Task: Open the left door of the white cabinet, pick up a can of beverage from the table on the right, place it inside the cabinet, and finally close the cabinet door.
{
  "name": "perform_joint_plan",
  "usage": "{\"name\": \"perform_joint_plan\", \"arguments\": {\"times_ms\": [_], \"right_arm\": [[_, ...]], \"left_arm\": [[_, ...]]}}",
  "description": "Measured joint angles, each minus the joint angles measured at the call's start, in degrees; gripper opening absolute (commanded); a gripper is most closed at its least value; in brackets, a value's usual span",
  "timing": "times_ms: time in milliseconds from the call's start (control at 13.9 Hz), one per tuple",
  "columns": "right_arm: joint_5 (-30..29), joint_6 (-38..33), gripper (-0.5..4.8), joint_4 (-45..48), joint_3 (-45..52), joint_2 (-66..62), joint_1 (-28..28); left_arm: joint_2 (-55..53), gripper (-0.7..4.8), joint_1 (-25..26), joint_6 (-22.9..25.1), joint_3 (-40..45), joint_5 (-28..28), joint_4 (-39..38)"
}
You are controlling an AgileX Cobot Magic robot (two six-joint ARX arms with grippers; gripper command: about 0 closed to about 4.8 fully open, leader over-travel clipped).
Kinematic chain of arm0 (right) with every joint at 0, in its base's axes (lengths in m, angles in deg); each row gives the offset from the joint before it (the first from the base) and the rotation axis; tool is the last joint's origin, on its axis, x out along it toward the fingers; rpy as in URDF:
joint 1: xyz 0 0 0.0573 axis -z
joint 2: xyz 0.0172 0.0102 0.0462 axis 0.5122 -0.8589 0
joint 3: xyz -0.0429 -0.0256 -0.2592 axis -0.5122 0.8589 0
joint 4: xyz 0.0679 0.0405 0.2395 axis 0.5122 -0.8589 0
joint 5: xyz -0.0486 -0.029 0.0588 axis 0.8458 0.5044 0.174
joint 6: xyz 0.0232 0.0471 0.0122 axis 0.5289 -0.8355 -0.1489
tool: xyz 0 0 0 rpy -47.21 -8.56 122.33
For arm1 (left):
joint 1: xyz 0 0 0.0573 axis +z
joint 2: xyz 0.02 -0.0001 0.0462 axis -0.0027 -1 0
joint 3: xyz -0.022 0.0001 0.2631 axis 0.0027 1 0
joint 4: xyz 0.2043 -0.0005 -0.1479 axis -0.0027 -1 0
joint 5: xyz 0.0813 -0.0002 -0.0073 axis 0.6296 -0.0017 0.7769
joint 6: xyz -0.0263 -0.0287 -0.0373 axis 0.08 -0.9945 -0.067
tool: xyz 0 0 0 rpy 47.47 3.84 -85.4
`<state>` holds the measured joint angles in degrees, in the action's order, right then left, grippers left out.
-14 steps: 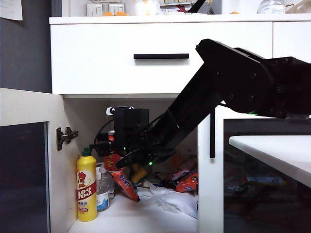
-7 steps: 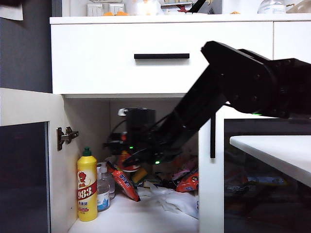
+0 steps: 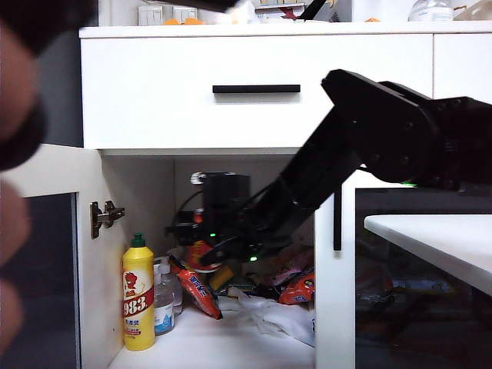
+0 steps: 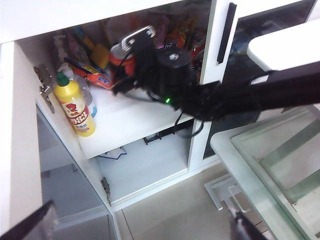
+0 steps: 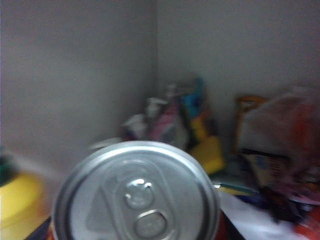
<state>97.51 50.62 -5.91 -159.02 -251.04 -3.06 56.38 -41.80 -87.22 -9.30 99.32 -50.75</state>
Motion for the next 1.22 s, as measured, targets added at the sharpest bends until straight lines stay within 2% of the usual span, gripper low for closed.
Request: {"name": "perform_joint_plan", "arguments": {"times_ms": [215,502,861,933,1004,1220], "right_arm": [[0.55,-1.01,1.76,0.42,0.00,-0.09,1.11],[-2.01,-1.79,1.76,0.37,-0.15,-0.11,-0.26],[0.09,-1.77,1.77,0.39,-0.13,-0.11,0.74],[0.15,-1.77,4.28,0.39,-0.13,-0.11,0.63],[2.51,-1.73,4.68,0.42,-0.13,-0.11,0.37],[3.10,-2.25,4.79,4.02,-0.70,0.61,0.55]], "left_arm": [[0.00,4.79,0.00,0.00,0.00,0.00,0.50],[0.00,4.79,0.00,-0.39,0.00,-0.02,1.66],[0.02,4.79,0.00,-0.44,0.00,-0.02,1.68],[0.04,4.79,0.00,-0.44,0.00,-0.02,1.70],[0.04,4.79,0.00,-0.44,0.00,0.00,1.70],[0.07,4.79,0.00,-0.44,0.04,0.00,1.70]]}}
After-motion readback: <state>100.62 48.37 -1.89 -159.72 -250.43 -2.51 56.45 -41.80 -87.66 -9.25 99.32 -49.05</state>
